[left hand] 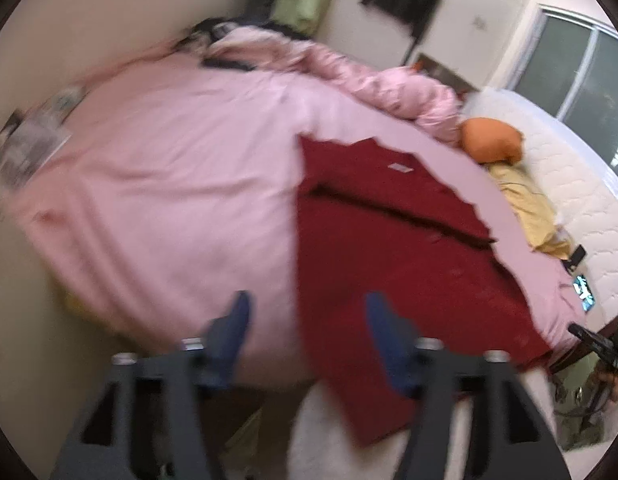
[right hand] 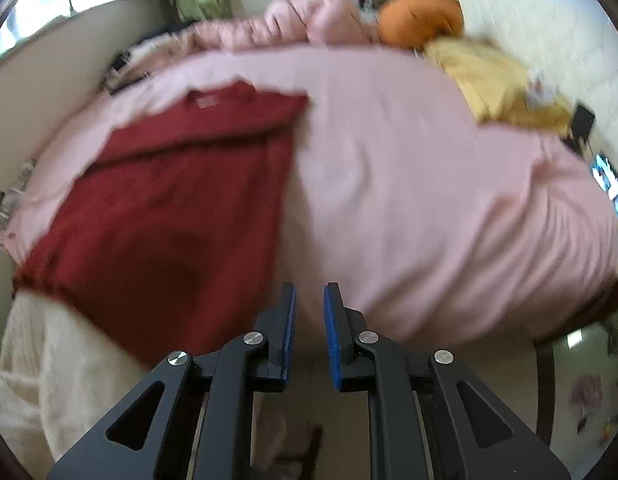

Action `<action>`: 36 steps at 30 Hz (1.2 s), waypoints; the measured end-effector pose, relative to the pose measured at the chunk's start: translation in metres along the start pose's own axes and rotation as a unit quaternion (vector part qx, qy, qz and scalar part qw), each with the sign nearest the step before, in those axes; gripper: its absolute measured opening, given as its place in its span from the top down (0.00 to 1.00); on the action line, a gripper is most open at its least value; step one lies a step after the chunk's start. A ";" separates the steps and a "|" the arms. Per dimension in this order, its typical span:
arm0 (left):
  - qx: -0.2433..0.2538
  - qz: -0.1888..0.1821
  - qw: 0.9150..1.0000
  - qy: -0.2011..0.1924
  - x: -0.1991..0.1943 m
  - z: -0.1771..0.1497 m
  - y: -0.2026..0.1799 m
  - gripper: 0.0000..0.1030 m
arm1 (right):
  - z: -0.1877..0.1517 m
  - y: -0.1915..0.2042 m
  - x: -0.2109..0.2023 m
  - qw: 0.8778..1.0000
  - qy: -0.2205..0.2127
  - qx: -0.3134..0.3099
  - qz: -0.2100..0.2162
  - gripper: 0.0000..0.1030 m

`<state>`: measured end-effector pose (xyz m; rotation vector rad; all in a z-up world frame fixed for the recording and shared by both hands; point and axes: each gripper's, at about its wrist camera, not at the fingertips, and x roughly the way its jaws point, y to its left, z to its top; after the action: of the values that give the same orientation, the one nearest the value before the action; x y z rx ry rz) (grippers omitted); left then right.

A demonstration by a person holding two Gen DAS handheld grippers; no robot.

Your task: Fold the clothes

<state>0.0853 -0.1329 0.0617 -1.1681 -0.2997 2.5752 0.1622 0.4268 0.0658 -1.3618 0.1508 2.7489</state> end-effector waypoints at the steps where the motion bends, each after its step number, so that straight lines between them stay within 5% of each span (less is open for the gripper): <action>1: 0.008 -0.014 1.000 -0.001 0.006 0.006 -0.012 0.27 | 0.009 0.009 0.003 1.000 -0.009 -0.004 0.006 0.75; 4: 0.038 -0.077 0.996 0.012 0.036 0.019 -0.066 0.26 | 0.036 0.047 0.019 0.998 -0.023 0.001 0.061 0.72; 8: 0.075 -0.068 0.994 0.044 0.069 0.009 -0.106 0.26 | 0.049 0.102 0.046 0.992 -0.001 0.004 0.128 0.72; 14: 0.092 -0.018 0.989 0.115 0.101 -0.035 -0.104 0.23 | 0.031 0.141 0.071 0.994 0.027 0.003 0.110 0.68; 18: 0.055 -0.028 0.993 0.096 0.091 -0.041 -0.090 0.20 | 0.020 0.137 0.064 0.998 -0.001 0.035 0.050 0.36; 21: 0.056 -0.011 0.995 0.076 0.080 -0.032 -0.091 0.20 | 0.022 0.138 0.058 0.998 -0.006 0.053 0.021 0.36; 26: 0.069 -0.005 0.997 0.039 0.066 -0.001 -0.099 0.20 | 0.042 0.159 0.035 0.996 -0.084 0.018 0.019 0.36; 36: 0.096 0.034 0.994 0.033 0.097 0.071 -0.122 0.20 | 0.055 0.175 0.087 0.997 -0.013 0.077 -0.020 0.36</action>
<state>-0.0072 0.0098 0.0779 -1.2092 0.0024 2.5484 0.0477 0.2608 0.0392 -1.2758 0.3235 2.6582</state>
